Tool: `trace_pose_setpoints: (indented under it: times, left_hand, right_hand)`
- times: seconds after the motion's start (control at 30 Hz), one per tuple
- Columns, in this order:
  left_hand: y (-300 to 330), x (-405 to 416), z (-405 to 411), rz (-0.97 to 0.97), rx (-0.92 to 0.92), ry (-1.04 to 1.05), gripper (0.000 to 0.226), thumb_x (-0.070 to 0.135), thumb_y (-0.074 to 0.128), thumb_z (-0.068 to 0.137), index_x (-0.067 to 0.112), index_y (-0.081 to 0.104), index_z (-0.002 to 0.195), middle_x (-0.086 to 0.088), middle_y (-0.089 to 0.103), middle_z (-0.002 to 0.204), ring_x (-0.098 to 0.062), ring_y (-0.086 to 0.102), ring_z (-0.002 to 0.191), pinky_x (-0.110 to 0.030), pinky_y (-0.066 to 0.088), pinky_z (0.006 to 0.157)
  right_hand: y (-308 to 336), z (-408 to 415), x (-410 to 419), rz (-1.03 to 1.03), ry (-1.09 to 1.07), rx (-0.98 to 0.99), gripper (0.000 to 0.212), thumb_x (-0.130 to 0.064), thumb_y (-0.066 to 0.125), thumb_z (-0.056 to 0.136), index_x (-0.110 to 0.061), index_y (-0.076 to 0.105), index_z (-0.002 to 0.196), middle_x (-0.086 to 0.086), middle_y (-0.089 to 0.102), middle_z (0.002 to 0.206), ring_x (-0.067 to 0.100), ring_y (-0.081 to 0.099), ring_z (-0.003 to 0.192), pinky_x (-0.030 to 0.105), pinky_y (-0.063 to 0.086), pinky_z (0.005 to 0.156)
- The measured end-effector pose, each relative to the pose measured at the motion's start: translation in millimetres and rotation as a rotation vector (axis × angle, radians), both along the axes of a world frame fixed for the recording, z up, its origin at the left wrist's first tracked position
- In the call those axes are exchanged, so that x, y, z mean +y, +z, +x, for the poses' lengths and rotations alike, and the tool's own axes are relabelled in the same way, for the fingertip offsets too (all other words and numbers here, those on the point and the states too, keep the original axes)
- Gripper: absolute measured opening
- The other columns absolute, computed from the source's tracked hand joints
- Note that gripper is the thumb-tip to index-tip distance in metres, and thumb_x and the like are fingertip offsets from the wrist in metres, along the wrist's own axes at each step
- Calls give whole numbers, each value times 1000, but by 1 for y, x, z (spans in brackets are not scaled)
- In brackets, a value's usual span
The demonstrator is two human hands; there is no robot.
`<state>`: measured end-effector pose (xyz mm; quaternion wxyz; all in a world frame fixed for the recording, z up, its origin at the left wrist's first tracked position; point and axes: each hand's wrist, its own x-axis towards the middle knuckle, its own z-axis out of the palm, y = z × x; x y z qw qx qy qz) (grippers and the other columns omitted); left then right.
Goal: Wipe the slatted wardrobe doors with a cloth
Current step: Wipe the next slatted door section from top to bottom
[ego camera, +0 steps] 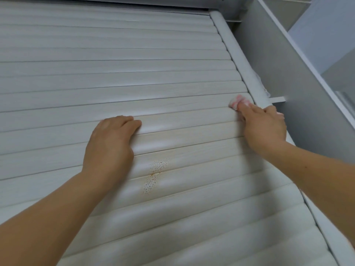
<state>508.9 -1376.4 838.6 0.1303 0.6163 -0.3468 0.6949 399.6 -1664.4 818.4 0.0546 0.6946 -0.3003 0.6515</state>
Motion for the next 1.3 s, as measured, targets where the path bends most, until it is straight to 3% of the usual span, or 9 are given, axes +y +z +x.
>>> trace_pose_setpoints:
  times: [0.07, 0.13, 0.3, 0.5, 0.67, 0.77, 0.93, 1.1, 1.3]
  left_hand:
    - [-1, 0, 0, 5, 4, -19, 63, -2, 34, 59, 7, 63, 114, -13, 62, 117, -39, 53, 106, -45, 40, 94]
    - [-1, 2, 0, 17, -6, -34, 63, -3, 34, 59, 7, 63, 114, -13, 62, 115, -38, 54, 104, -40, 39, 93]
    - [-1, 15, -2, -39, 74, -114, 66, -16, 39, 72, 13, 52, 130, -9, 56, 125, -33, 47, 114, -33, 32, 95]
    - [-6, 49, -4, -99, 136, -93, 77, -20, 41, 69, 16, 44, 137, -9, 52, 130, -30, 43, 120, -34, 31, 99]
    - [-19, 73, -5, -125, 166, -70, 77, -20, 37, 71, 18, 41, 138, -9, 55, 126, -30, 43, 119, -35, 33, 95]
    - [-26, 85, -3, -117, 152, -19, 77, -19, 39, 68, 16, 44, 136, -10, 59, 120, -34, 47, 112, -39, 35, 93]
    - [-38, 103, 3, -103, 165, 4, 77, -18, 41, 66, 14, 45, 136, -12, 61, 115, -38, 51, 106, -42, 37, 93]
    - [-47, 104, 2, -77, 161, -6, 73, 5, 28, 63, 10, 48, 133, -16, 64, 107, -40, 56, 99, -46, 41, 89]
    - [-57, 93, 3, 27, 118, 38, 73, -4, 31, 58, 6, 53, 128, -16, 64, 109, -39, 57, 100, -47, 43, 89]
  right_hand:
    - [-7, 4, 6, 61, 52, -53, 55, 3, 36, 88, -20, 37, 137, 5, 51, 130, 33, 41, 105, 38, 33, 67]
    - [-18, 11, 17, 63, 77, -69, 56, 5, 36, 86, -17, 38, 138, 7, 51, 129, 34, 40, 105, 36, 28, 61]
    - [-30, 23, 49, -5, 104, -40, 61, 1, 39, 86, -21, 34, 142, 2, 45, 137, 32, 37, 112, 31, 31, 60]
    - [-27, 35, 104, -144, 208, -10, 52, -6, 37, 92, -23, 39, 140, 2, 41, 141, 33, 38, 118, 36, 35, 68]
    - [-21, 56, 162, -420, 242, -122, 49, -11, 33, 69, -17, 73, 96, 8, 71, 96, 32, 63, 69, 30, 46, 49]
    - [-20, 68, 198, -491, 322, -78, 41, -11, 48, 61, -16, 74, 91, 8, 71, 92, 32, 63, 67, 29, 47, 51]
    - [-22, 75, 245, -556, 431, 13, 45, -9, 38, 77, -18, 70, 108, 9, 66, 115, 34, 61, 93, 37, 52, 73]
    - [-42, 78, 243, -727, 467, 127, 39, -12, 46, 69, -22, 75, 92, 4, 70, 103, 30, 64, 84, 32, 50, 58]
    - [-47, 61, 190, -736, 392, 58, 39, -17, 43, 74, -19, 71, 101, 4, 68, 98, 32, 63, 83, 38, 51, 60]
